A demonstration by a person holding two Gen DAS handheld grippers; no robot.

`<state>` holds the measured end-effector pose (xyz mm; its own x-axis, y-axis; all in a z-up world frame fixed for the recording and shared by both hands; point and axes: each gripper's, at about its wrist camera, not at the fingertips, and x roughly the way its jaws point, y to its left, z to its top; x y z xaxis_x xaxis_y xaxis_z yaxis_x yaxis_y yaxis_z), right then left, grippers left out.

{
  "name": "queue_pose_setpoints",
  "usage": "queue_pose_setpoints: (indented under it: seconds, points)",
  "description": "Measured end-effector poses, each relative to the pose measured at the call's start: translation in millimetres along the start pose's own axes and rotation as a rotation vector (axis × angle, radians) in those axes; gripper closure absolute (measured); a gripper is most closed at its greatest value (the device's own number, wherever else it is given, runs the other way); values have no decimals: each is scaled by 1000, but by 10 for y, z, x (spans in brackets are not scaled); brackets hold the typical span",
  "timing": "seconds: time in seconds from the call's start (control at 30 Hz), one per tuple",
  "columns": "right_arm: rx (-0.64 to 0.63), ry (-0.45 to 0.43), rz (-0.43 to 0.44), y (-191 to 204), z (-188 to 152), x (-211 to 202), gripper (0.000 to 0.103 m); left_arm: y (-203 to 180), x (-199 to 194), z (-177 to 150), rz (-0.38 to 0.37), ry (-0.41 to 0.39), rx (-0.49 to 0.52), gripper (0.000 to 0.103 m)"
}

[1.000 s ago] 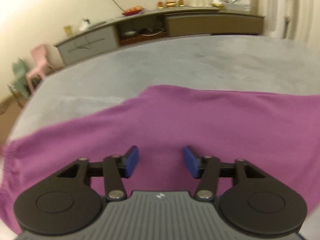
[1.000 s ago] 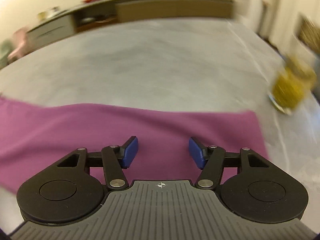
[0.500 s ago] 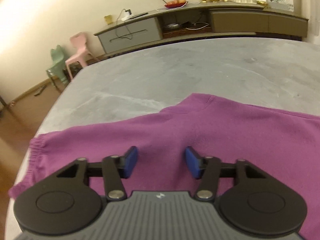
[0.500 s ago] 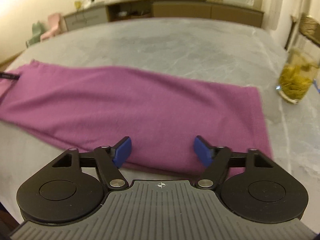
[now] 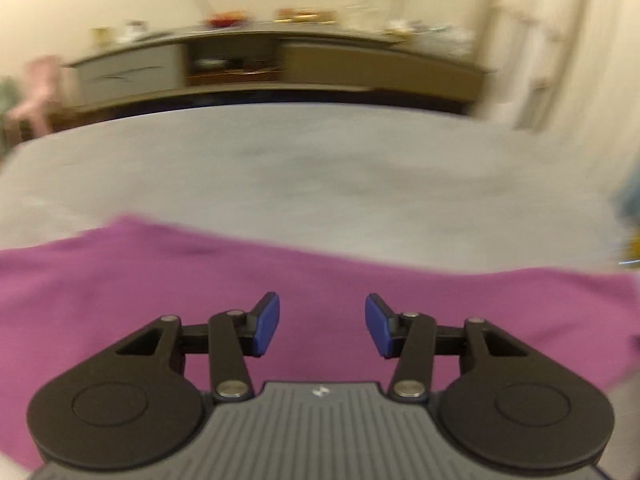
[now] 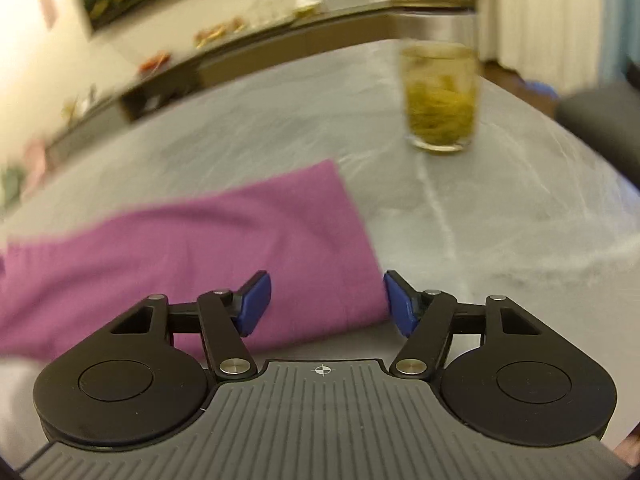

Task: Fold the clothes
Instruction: 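Pinch a leg cuff with the left gripper while the right gripper grasps the fabric beside it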

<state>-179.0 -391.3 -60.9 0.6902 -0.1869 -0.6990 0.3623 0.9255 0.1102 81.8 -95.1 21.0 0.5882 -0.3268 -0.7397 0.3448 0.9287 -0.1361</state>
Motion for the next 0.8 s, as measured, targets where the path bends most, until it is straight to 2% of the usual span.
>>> queue_pose_setpoints:
  seconds: [0.03, 0.07, 0.2, 0.27, 0.3, 0.43, 0.57, 0.6, 0.63, 0.67, 0.7, 0.73, 0.8]
  points:
    - [-38, -3, -9, 59, -12, -1, 66, -229, -16, 43, -63, 0, 9, 52]
    - [-55, -6, 1, 101, -20, -18, 90, -480, -27, 92, -127, 4, 27, 51]
    - [-256, -75, -46, 476, -107, -163, 96, -1580, -15, 279, -365, 36, 140, 38]
    - [-367, -121, -65, 674, -171, -231, 96, -2073, 48, 307, -440, 60, 197, 35]
    - [-408, -135, -75, 744, -201, -242, 96, -2259, 114, 298, -449, 75, 233, 35]
    - [-514, -174, -89, 915, -285, -308, 96, -2905, 473, 173, -405, 148, 368, 35]
    - [-523, -169, -66, 911, -311, -343, 96, -3071, 883, 82, -317, 207, 393, 43]
    - [-520, -167, -53, 893, -314, -346, 96, -3080, 961, 66, -299, 216, 389, 54]
    - [-511, -165, -36, 873, -312, -353, 96, -3077, 1012, 48, -279, 221, 380, 72]
    - [-499, -164, -16, 852, -306, -362, 96, -3062, 1053, 39, -267, 227, 366, 82]
    - [-486, -163, 4, 830, -300, -371, 95, -3025, 1072, 36, -259, 227, 350, 88]
    - [-474, -162, 23, 809, -293, -380, 92, -2951, 1051, 47, -261, 218, 332, 88]
    - [-449, -160, 63, 765, -281, -398, 76, -2772, 973, 85, -271, 192, 289, 88]
